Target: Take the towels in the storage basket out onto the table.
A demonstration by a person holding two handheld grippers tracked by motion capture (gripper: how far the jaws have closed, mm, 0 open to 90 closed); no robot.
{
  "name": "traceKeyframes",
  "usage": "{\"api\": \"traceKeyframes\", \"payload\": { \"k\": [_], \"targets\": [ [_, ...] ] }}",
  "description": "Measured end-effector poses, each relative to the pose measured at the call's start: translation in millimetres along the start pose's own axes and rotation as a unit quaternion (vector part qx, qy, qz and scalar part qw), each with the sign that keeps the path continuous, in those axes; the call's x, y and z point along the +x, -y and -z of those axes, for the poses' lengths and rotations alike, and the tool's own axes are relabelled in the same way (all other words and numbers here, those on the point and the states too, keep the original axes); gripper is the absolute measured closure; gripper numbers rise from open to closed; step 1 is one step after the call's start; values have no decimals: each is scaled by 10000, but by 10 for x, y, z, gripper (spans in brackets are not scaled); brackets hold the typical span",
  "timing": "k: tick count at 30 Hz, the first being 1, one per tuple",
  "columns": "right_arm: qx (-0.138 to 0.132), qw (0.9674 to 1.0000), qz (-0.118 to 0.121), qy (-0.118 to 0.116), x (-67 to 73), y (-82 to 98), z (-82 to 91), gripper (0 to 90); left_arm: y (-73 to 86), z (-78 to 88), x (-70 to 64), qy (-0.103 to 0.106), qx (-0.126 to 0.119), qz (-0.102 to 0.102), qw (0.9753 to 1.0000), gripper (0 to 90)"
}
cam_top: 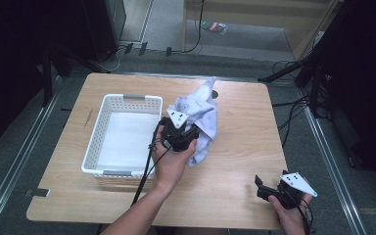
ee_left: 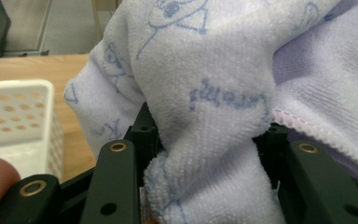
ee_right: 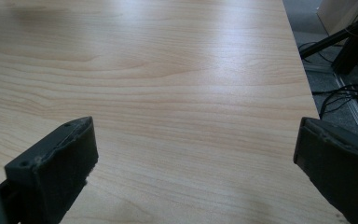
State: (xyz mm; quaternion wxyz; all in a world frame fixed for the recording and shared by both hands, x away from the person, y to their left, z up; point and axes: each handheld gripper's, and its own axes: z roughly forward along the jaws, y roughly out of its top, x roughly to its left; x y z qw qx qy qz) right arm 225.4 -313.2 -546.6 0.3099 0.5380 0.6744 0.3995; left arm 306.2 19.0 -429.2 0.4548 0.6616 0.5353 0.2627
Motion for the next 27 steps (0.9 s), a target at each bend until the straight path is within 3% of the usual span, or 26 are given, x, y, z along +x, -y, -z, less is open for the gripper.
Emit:
{"api": "traceKeyframes", "payload": {
  "k": [2, 7, 10, 12, 14, 15, 17, 20, 22, 27],
  "targets": [
    [-5, 10000, 0, -2, 0, 0, 0, 0, 72, -54, -56, 27, 84, -49, 9999, 547],
    [6, 10000, 2, -7, -1, 0, 0, 0, 269, -176, -152, 114, 294, 93, 9995, 526],
    [-2, 10000, 11, -8, -1, 0, 0, 0, 364, -251, -200, 224, 432, 18, 9988, 472],
    [-7, 10000, -4, -14, -1, 1, 3, 0, 440, -327, -215, 326, 622, -57, 9975, 375],
    [-3, 10000, -1, -14, -1, 1, 1, 0, 455, -336, -212, 296, 658, -70, 9974, 309],
    [-3, 10000, -1, -14, -1, 1, 1, 0, 464, -347, -208, 315, 693, -32, 9971, 309],
    [-13, 10000, 7, -20, -2, 1, 1, 0, 465, -353, -187, 328, 838, -60, 9959, 120],
    [-7, 10000, 11, -18, -2, 1, 0, 0, 453, -329, -176, 398, 851, -53, 9956, 62],
    [-7, 10000, 15, -16, -1, 1, 0, 0, 435, -281, -164, 567, 804, -100, 9951, 6],
    [-1, 10000, 20, -2, 0, 0, 0, 0, 349, -124, -88, 569, 621, -117, 9964, 0]
  ]
}}
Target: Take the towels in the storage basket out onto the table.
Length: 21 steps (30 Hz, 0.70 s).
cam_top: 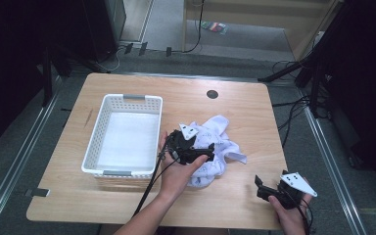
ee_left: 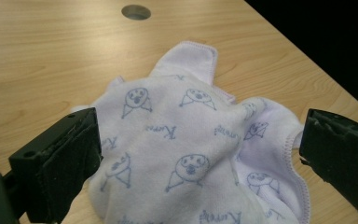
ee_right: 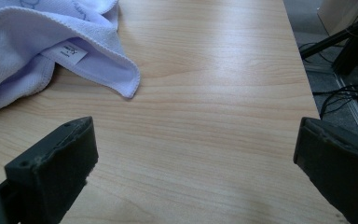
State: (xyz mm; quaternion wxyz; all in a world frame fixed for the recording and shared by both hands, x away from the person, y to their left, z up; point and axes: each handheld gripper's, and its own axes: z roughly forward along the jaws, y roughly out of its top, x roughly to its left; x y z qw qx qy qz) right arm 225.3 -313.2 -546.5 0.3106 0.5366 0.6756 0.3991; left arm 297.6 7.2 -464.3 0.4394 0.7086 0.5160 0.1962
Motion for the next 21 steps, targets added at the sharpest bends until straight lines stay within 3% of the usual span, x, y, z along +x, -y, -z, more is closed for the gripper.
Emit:
{"api": "traceKeyframes", "payload": {
  "k": [8, 13, 17, 21],
  "targets": [
    [10, 10000, 5, 9, 2, -1, -2, 0, -77, 269, 226, -63, -271, -59, 9996, 0],
    [11, 10000, 4, 13, 2, -1, -2, 0, -72, 387, 396, -218, -287, -129, 9993, 0],
    [15, 10000, -4, 15, 4, -1, -2, 0, -58, 539, 598, -252, -384, -44, 9989, 0],
    [21, 10000, 4, 14, 4, -1, -3, 0, -57, 629, 708, -304, -471, -14, 9984, 0]
  ]
}}
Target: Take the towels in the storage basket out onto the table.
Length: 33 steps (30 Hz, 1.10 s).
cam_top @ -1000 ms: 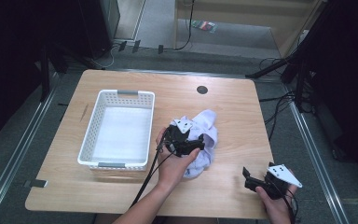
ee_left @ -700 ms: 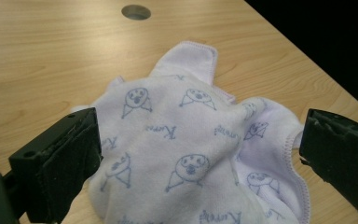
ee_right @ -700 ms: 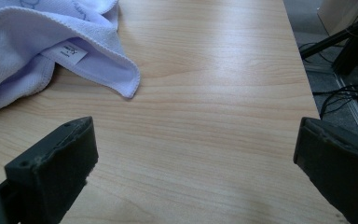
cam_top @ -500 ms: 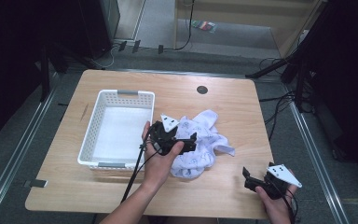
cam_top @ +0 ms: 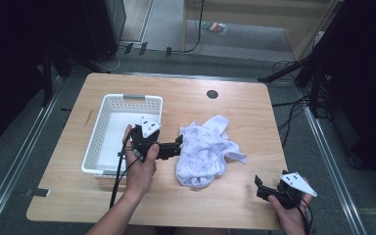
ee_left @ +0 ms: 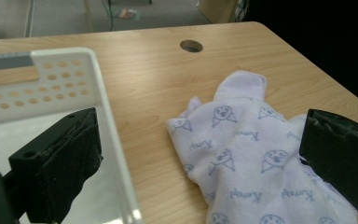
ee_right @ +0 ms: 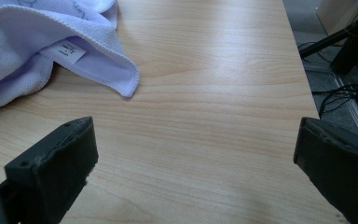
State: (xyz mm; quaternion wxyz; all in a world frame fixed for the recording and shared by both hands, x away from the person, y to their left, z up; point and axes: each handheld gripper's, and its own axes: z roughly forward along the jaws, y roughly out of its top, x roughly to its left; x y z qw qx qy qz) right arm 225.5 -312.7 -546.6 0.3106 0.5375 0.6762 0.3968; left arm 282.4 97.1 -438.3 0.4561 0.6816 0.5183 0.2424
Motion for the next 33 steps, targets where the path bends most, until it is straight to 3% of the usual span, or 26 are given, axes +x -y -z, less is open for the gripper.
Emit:
{"api": "traceKeyframes", "payload": {
  "k": [11, 16, 24, 33],
  "targets": [
    [2, 10000, 10, -1, 0, 0, 0, 0, 38, 276, 486, -226, -203, 147, 9994, 0],
    [2, 10000, 6, 8, 1, 0, -1, 0, 67, 391, 647, -310, -356, 184, 9987, 0],
    [7, 10000, 2, 9, 2, -1, -2, 0, 165, 655, 1091, -641, -531, 327, 9960, 0],
    [15, 10000, -7, 28, 3, -1, -3, 0, 313, 841, 1451, -863, -610, 479, 9932, 0]
  ]
}}
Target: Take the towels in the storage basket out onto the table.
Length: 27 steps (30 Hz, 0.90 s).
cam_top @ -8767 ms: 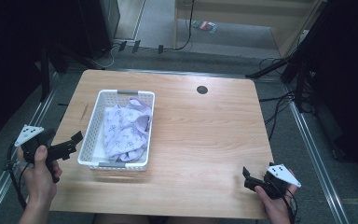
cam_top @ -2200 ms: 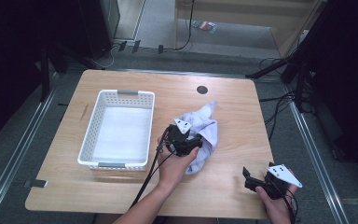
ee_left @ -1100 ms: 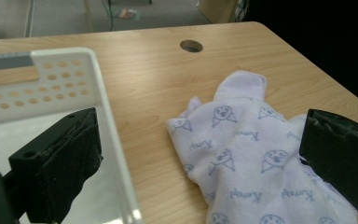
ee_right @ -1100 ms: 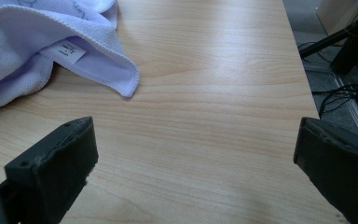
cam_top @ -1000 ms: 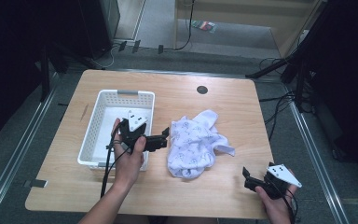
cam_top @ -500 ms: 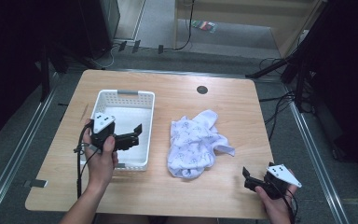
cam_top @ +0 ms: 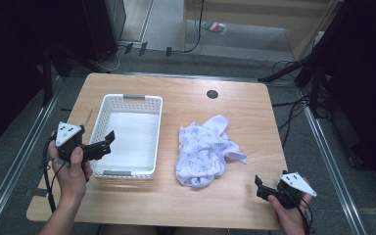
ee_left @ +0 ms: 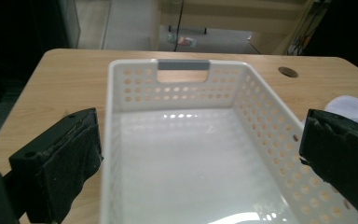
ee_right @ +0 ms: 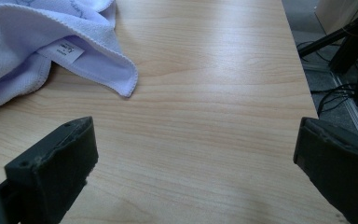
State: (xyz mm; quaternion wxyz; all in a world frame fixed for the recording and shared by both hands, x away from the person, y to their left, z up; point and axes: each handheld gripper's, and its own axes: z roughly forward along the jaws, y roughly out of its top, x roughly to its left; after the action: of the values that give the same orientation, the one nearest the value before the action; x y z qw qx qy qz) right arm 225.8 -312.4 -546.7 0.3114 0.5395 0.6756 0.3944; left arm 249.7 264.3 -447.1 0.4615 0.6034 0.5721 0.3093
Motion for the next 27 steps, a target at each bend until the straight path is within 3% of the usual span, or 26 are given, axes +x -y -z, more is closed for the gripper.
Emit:
{"api": "traceKeyframes", "payload": {
  "k": [6, 9, 12, 27],
  "targets": [
    [1, 10000, -1, 8, 0, 0, 0, 0, 99, 73, 234, -117, 14, 1, 9999, 0],
    [3, 10000, -5, 11, -1, 0, 0, 0, 167, 105, 399, -163, 56, 177, 9997, 0],
    [0, 10000, 2, 11, -2, 0, -3, 0, 219, 157, 521, -240, 15, 225, 9995, 0],
    [10, 10000, -11, 53, -1, -1, -3, 0, 519, 292, 895, -400, -135, 199, 9989, 0]
  ]
}}
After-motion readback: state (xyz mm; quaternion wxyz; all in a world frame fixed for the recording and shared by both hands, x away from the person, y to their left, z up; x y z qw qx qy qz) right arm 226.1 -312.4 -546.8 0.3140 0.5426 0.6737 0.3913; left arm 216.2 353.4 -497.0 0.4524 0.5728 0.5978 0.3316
